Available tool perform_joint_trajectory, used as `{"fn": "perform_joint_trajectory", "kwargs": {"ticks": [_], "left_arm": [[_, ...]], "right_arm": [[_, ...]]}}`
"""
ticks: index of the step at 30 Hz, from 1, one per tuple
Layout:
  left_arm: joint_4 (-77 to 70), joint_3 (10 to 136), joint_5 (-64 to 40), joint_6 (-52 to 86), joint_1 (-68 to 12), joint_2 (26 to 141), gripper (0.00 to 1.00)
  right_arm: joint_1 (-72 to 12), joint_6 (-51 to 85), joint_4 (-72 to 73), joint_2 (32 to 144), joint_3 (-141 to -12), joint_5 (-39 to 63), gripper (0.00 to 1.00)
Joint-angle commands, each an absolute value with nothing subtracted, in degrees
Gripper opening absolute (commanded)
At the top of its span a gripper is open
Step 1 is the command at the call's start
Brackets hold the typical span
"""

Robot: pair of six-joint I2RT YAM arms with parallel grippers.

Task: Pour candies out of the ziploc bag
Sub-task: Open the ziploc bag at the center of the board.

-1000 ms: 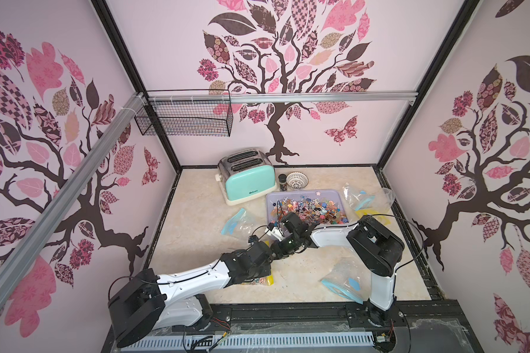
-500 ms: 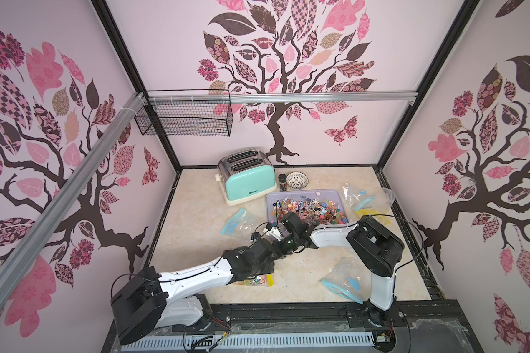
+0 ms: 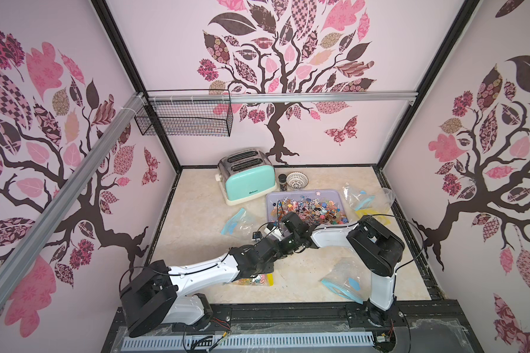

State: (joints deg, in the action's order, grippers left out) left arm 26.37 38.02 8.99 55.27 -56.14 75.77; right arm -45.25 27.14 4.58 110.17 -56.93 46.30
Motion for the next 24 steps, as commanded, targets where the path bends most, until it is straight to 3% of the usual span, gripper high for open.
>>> {"fn": "perform_joint_trajectory", "kwargs": {"ticks": [1,8,24], "left_arm": [[25.93,38.51,11.43,55.18,-55.9,74.46,0.32],[23.9,36.5,10.7,55.39,-55.25,72.69,0.29],[19.84,36.52,5.54,54.16,-54.23,76.67,0.33]], "right_arm": [[-45.37,26.53,4.05,108.19,-56.25,46.61,0.0],[-45.35,26.19,3.76,108.32,-56.07,46.29,0.0],[-45.35,26.02,3.23,107.58,-56.26,45.96,0.0]]}}
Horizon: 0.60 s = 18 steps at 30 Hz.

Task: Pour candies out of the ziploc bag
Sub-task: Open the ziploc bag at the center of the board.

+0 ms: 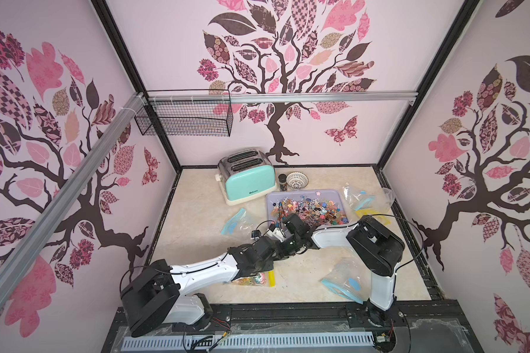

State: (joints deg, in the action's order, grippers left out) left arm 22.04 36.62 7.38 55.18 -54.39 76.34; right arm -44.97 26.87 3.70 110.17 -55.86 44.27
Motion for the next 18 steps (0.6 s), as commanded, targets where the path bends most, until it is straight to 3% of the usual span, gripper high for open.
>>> {"fn": "perform_joint_trajectory", "kwargs": {"ticks": [1,9,18], "left_arm": [[19.7,36.26,4.98,53.9,-54.22,76.44,0.33],[20.06,34.11,2.8,52.76,-54.58,73.78,0.41],[20.87,35.42,4.44,53.06,-54.66,76.57,0.36]], "right_arm": [[-45.39,25.94,2.91,107.51,-56.44,45.79,0.0],[-45.35,25.93,2.15,107.1,-57.29,45.41,0.0],[-45.4,25.74,1.91,106.88,-57.08,45.38,0.0]]}}
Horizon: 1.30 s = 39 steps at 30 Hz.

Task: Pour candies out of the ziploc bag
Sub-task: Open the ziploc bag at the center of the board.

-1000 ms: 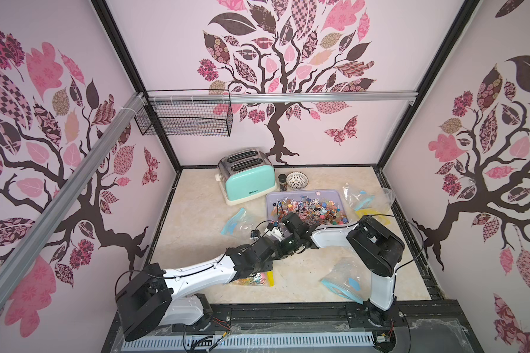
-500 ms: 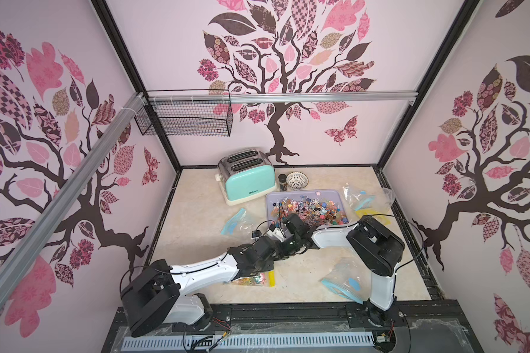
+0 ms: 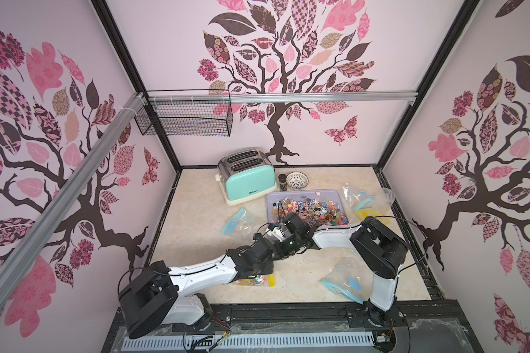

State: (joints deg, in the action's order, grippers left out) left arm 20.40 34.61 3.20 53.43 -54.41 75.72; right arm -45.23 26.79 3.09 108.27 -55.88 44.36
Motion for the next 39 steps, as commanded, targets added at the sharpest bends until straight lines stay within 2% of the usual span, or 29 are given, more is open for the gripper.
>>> {"fn": "perform_joint_trajectory", "kwargs": {"ticks": [1,7,15,26,32,37,39], "left_arm": [[21.16,35.58,5.1,53.17,-54.58,76.54,0.34],[21.84,35.08,6.72,53.95,-54.62,74.36,0.28],[22.08,33.69,6.58,54.32,-54.6,71.99,0.28],[20.4,33.73,6.31,54.15,-54.58,75.44,0.25],[19.34,34.79,6.11,53.2,-54.58,75.5,0.17],[18.87,35.0,6.28,53.07,-54.51,75.99,0.01],[19.01,35.13,6.46,53.13,-54.39,76.76,0.0]], "right_arm": [[-45.42,25.69,1.85,106.88,-57.05,45.33,0.0],[-45.43,25.66,1.86,107.04,-56.88,45.23,0.0],[-45.36,25.6,1.82,107.93,-57.06,44.87,0.0],[-45.39,25.66,1.69,107.58,-56.89,44.93,0.0],[-45.48,25.88,2.03,107.49,-56.61,45.0,0.0],[-45.36,26.27,2.24,107.48,-56.4,44.53,0.0],[-45.35,26.7,2.25,107.5,-56.19,43.85,0.0]]}}
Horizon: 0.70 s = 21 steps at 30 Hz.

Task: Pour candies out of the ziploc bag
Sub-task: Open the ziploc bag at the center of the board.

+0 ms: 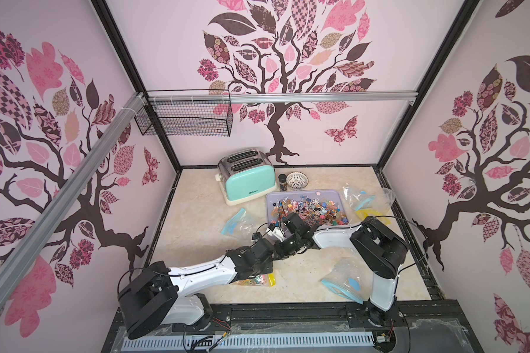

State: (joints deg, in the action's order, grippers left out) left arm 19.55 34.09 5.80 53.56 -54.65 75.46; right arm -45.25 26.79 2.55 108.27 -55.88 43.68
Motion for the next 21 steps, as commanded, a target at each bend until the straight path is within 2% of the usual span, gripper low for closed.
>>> {"fn": "perform_joint_trajectory", "kwargs": {"ticks": [1,13,17,21], "left_arm": [[19.6,35.45,6.88,53.43,-54.31,77.3,0.0],[30.07,39.22,15.03,69.46,-54.32,79.98,0.0],[29.79,38.33,15.42,72.51,-54.39,80.52,0.0],[28.87,39.01,15.12,70.75,-54.62,78.8,0.0]], "right_arm": [[-45.4,27.05,2.2,107.42,-56.02,43.1,0.0],[-46.91,33.12,-2.56,109.37,-53.37,23.88,0.0],[-48.8,33.4,-6.07,109.9,-54.0,17.89,0.0],[-49.62,33.57,-6.75,109.71,-53.98,16.44,0.0]]}}
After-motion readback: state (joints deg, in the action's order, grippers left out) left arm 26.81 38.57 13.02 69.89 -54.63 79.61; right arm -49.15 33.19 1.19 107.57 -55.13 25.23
